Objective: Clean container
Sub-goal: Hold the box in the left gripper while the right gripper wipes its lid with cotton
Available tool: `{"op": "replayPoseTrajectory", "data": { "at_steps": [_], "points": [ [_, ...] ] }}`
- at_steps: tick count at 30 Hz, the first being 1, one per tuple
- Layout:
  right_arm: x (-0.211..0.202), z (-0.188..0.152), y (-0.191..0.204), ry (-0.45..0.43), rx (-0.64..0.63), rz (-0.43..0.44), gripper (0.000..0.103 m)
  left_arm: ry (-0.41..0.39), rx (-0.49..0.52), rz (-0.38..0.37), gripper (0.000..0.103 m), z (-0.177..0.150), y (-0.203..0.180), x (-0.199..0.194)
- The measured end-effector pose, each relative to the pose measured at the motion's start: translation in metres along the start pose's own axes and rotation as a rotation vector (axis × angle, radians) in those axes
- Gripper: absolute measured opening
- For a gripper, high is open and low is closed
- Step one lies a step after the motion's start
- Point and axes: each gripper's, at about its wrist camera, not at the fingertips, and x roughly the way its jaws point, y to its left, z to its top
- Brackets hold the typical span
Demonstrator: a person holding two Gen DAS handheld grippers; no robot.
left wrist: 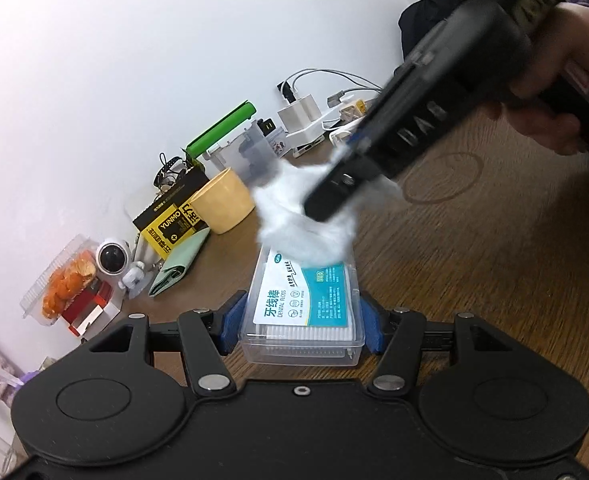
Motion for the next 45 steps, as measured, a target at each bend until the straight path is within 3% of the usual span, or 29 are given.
{"op": "replayPoseTrajectory", "data": {
  "at_steps": [4, 9, 18, 26, 37, 45],
  "points": [
    [0.0, 0.003, 0.014, -0.035, -0.048, 0.097, 0.016, -0.001, -0.003, -0.001, 0.057, 0.0, 0.0, -0.001],
    [-0.004, -0.003, 0.031, -0.019, -0.114, 0.17, 0.016, -0.003, 0.003, -0.004, 0.057, 0.0, -0.001, -0.001],
    [-0.011, -0.005, 0.004, -0.019, -0.008, 0.028, 0.017, -0.036, -0.022, 0.036, 0.057, 0.002, 0.01, -0.007],
    [-0.005, -0.006, 0.024, -0.025, -0.065, 0.142, 0.017, -0.039, -0.009, 0.008, 0.057, -0.001, 0.004, -0.005],
    [-0.001, -0.007, 0.007, 0.004, -0.006, 0.015, 0.017, -0.045, 0.003, 0.009, 0.057, -0.001, 0.002, -0.006],
    [-0.005, -0.009, 0.021, -0.005, -0.06, 0.139, 0.017, -0.043, 0.023, 0.019, 0.057, -0.001, -0.002, -0.006]
  ]
}}
